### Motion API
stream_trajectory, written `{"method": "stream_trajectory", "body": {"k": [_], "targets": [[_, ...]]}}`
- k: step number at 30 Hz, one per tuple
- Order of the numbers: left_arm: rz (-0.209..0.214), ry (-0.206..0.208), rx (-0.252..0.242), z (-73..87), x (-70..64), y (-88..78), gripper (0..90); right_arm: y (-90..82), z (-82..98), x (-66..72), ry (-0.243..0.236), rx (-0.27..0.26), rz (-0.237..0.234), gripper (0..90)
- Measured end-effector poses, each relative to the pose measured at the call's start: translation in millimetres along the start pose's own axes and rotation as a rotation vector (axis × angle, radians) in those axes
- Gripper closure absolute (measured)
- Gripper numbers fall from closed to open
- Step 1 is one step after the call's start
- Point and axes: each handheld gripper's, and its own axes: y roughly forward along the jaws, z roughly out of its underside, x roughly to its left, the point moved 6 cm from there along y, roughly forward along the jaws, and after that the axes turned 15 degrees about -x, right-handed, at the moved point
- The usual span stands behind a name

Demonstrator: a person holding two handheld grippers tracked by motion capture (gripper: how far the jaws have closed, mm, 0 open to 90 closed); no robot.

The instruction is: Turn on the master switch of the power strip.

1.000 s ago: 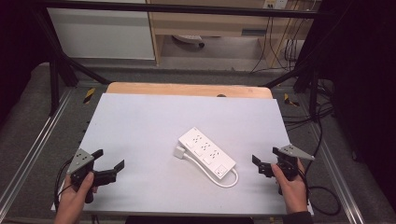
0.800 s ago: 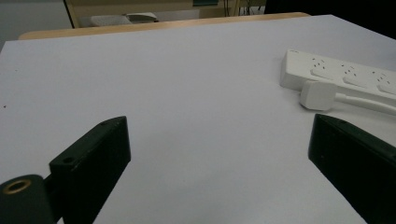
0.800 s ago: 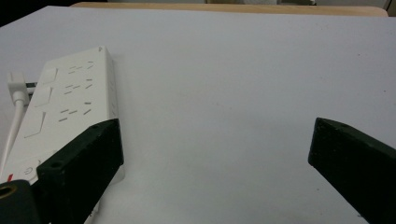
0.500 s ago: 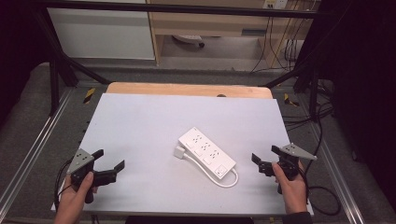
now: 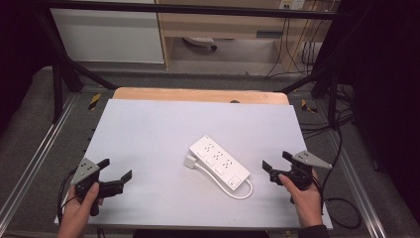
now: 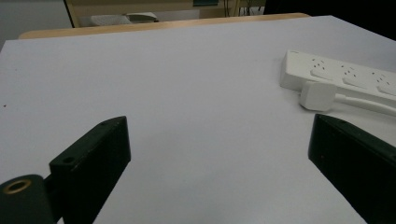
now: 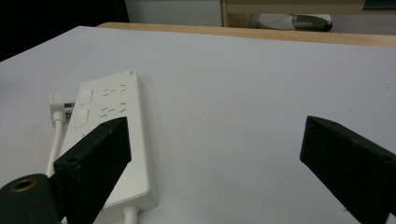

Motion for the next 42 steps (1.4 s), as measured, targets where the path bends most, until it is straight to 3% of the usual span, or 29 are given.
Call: {"method": "stream_trajectory", "body": {"k": [7, 21, 42], "targets": [[0.001, 0.001, 0.000, 0.0, 0.0, 0.0, 5.9, 3.5, -5.2, 12.4, -0.006, -0.016, -0.027, 13.3], [0.001, 0.003, 0.002, 0.3, 0.1, 0.1, 5.8, 10.9, -11.0, 24.0, -0.015, -0.022, -0.033, 2.9], [0.001, 0.002, 0.005, 0.6, -0.3, 0.2, 5.8, 18.2, -14.4, 41.6, -0.039, -0.019, -0.068, 2.2]]}}
